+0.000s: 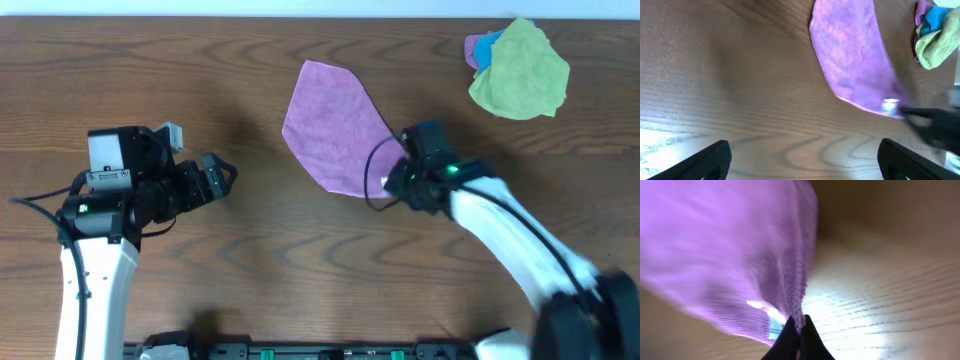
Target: Fold the cloth
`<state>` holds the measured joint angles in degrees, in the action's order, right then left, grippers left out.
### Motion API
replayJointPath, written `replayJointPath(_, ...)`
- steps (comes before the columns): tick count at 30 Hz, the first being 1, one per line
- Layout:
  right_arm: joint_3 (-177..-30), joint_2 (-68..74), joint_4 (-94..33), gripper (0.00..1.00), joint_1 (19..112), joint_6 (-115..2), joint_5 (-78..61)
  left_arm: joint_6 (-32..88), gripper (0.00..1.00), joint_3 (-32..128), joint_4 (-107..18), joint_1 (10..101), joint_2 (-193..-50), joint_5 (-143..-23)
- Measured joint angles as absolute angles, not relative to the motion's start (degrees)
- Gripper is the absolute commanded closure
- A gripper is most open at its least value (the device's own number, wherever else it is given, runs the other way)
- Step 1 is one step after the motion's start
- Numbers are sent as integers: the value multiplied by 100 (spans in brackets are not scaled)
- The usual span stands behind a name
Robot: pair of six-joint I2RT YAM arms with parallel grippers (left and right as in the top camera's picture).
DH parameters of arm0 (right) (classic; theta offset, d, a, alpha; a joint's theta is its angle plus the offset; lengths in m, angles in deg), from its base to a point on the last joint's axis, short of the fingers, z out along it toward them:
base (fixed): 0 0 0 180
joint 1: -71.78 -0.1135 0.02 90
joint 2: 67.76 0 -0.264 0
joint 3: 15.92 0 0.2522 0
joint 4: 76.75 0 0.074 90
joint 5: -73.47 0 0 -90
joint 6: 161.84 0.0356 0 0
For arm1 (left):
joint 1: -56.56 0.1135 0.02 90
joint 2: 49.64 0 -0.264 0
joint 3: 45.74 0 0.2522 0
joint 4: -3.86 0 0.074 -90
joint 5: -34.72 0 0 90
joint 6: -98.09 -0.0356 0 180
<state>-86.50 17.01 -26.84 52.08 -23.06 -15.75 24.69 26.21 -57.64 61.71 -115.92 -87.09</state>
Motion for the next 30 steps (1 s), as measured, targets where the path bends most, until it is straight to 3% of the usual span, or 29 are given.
replayJointPath(6, -9150, 317, -2638, 99, 5230, -2654, -1919, 2861, 5, 2624, -5727, 6171, -11960, -8757)
replayJointPath(14, -9137, 402, -2149, 99, 5243, -2842, -2185, 3038, 5, 2624, -5721, 6171, -12373, -9004)
replayJointPath(30, -9135, 488, -3908, 99, 5457, -3288, -2432, 3062, 5, 2624, -5546, 5996, -12381, -9218)
